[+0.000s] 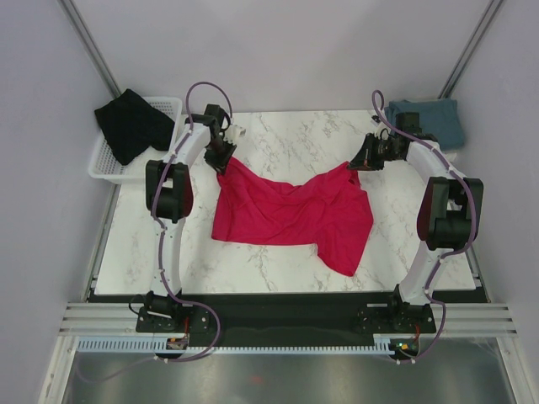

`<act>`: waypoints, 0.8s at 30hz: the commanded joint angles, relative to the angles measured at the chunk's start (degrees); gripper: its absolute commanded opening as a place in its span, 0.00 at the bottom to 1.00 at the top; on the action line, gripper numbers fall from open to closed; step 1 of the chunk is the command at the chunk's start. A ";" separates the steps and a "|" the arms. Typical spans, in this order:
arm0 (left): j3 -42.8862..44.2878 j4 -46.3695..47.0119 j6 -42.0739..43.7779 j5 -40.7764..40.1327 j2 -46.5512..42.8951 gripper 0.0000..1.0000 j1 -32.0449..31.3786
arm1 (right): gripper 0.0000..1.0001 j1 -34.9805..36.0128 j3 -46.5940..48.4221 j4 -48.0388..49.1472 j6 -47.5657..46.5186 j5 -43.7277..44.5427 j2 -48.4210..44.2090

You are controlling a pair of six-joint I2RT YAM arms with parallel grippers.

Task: Fold and stack the t-shirts
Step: Flatten the tshirt out

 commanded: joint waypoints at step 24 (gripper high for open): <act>4.09 1.56 0.08 -2.04 -18.15 0.04 0.28 | 0.00 -0.45 5.67 -0.03 -1.72 2.93 -3.43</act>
